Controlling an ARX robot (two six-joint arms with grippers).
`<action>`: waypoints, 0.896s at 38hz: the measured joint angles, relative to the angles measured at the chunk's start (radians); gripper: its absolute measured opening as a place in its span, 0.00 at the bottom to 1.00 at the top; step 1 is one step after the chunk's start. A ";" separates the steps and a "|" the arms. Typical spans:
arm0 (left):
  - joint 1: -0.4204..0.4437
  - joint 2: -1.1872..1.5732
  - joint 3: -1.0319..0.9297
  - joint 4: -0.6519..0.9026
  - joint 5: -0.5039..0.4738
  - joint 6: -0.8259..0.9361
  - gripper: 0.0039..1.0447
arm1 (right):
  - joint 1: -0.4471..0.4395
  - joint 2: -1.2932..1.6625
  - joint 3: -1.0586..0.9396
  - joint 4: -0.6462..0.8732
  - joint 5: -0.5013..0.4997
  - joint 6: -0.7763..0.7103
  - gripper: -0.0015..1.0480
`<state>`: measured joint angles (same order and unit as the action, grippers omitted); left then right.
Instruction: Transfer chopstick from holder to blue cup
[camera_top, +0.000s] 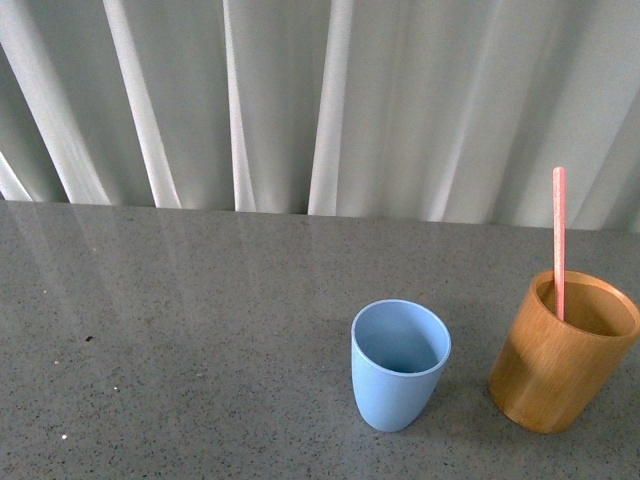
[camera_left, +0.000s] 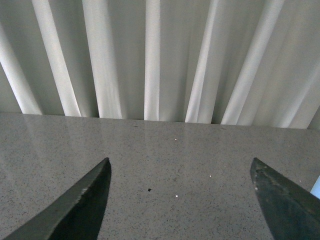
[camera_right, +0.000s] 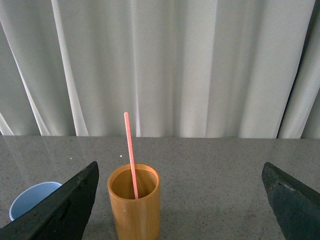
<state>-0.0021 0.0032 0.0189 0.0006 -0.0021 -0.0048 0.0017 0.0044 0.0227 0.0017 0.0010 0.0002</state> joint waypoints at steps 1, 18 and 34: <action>0.000 0.000 0.000 0.000 0.000 0.000 0.85 | 0.000 0.000 0.000 0.000 0.000 0.000 0.90; 0.000 0.000 0.000 0.000 0.000 0.001 0.94 | 0.000 0.000 0.000 0.000 0.000 0.000 0.90; 0.000 0.000 0.000 0.000 0.000 0.000 0.94 | -0.051 0.518 0.157 -0.034 -0.128 0.079 0.90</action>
<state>-0.0021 0.0029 0.0185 0.0006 -0.0021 -0.0044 -0.0490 0.5220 0.1795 -0.0319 -0.1272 0.0788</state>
